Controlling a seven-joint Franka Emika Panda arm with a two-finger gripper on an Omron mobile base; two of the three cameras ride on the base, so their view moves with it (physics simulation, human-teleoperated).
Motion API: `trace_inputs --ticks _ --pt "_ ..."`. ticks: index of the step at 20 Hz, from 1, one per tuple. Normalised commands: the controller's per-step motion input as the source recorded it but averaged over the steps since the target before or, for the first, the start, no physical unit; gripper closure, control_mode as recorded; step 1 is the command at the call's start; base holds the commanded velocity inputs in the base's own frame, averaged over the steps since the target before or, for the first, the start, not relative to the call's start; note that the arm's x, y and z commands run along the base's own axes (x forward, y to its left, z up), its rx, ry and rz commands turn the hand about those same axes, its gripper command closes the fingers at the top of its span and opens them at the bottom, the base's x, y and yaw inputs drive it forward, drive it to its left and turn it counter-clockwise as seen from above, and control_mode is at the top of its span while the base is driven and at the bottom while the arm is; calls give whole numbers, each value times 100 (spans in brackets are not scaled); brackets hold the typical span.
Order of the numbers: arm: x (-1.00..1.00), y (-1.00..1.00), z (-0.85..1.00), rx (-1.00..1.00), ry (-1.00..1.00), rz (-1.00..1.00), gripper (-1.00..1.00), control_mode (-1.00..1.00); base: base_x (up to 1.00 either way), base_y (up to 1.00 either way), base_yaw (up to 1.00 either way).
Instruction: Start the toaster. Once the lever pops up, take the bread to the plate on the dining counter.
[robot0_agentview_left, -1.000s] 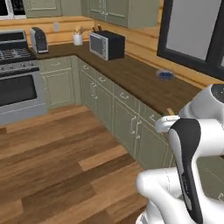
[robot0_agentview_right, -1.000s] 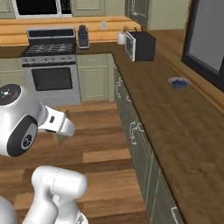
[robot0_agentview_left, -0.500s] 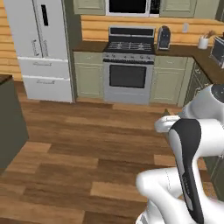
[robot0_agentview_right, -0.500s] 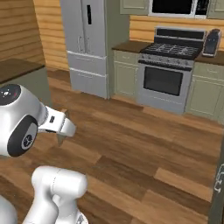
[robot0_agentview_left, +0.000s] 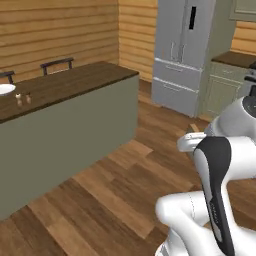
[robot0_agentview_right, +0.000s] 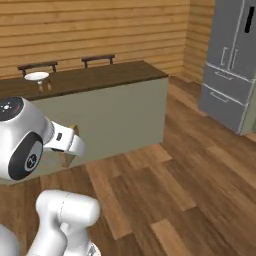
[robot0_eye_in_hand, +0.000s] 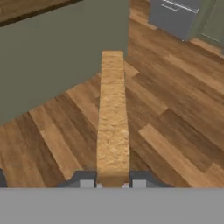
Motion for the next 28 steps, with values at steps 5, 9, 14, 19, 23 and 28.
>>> trace_inputs --ticks 5,9,14,19,23,28 --pt "0 0 0 0 0 0 100 100 94 -13 68" --pt "0 0 0 0 0 0 100 100 100 -20 42" --pt "0 0 0 0 0 0 100 100 98 -2 28" --pt "0 0 0 0 0 0 100 100 97 0 27" --pt "0 0 0 0 0 0 100 100 95 0 29" --pt "0 0 0 0 0 0 100 100 71 0 21"
